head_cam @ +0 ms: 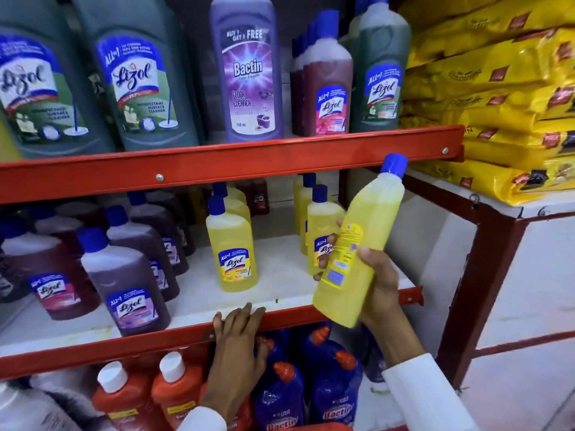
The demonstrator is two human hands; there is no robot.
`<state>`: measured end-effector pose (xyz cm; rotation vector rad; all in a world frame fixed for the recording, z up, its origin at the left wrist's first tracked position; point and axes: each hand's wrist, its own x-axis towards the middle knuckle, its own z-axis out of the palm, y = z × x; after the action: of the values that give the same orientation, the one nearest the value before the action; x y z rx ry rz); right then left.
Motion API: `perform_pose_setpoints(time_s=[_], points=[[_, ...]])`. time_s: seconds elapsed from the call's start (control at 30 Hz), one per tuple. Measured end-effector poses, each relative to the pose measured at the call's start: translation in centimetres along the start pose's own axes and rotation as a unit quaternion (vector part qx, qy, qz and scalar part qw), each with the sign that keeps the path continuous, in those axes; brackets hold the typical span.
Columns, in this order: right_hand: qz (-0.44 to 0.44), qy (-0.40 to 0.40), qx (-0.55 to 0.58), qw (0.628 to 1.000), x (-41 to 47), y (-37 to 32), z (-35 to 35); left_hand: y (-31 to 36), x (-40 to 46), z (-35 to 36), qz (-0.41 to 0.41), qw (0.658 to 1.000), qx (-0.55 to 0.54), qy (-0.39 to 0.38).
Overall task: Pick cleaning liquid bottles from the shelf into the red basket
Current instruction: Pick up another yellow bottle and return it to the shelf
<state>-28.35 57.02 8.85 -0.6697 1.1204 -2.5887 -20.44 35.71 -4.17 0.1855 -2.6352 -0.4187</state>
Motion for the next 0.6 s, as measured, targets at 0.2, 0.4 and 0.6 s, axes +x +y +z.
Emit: perform_pose_setpoints(time_s=[0.2, 0.4, 0.6], points=[[-0.177, 0.214, -0.356, 0.892, 1.8, 1.1, -1.2, -0.1, 0.0, 0.2, -0.007, 1.000, -0.007, 0.006], [-0.190, 0.228, -0.503, 0.812, 4.7, 3.1, -3.4, -0.1, 0.1, 0.2, -0.006, 1.000, -0.004, 0.004], [-0.167, 0.235, -0.514, 0.808, 5.5, 5.6, -5.3, -0.2, 0.1, 0.5, -0.003, 1.000, -0.002, 0.001]])
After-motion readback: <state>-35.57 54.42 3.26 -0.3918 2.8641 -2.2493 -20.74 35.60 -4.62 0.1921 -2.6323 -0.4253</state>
